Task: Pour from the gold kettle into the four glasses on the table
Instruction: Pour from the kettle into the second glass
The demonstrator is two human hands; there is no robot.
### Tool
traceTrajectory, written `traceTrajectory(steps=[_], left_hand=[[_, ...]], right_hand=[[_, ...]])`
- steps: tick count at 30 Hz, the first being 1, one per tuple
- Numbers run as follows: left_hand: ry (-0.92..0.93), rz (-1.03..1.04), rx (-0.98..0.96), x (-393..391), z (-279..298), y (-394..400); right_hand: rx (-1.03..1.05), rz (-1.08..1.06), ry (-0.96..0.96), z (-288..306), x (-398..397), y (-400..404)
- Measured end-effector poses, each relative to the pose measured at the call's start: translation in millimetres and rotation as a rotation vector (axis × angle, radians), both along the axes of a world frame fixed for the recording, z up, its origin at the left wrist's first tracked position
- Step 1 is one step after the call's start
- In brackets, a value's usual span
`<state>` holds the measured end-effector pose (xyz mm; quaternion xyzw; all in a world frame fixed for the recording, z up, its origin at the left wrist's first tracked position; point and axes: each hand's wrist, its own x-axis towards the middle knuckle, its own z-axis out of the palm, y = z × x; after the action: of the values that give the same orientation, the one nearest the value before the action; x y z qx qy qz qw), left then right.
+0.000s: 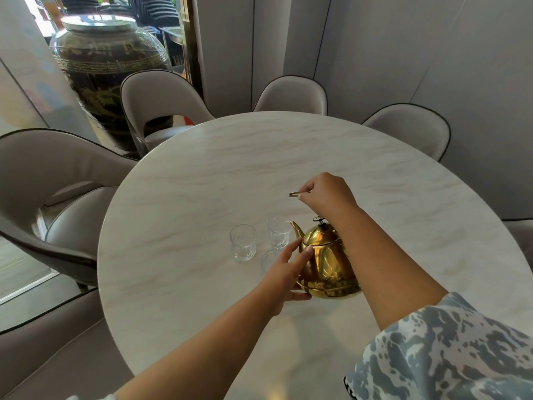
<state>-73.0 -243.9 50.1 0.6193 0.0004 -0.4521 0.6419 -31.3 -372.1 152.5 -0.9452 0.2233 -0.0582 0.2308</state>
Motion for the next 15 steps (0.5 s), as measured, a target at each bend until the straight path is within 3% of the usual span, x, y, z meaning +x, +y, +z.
traceTrajectory(steps=[15], left_hand=[[-0.001,0.0,0.005,-4.7,6.3,0.5]], right_hand=[[-0.015,0.01,0.013,3.2,-1.2,0.4]])
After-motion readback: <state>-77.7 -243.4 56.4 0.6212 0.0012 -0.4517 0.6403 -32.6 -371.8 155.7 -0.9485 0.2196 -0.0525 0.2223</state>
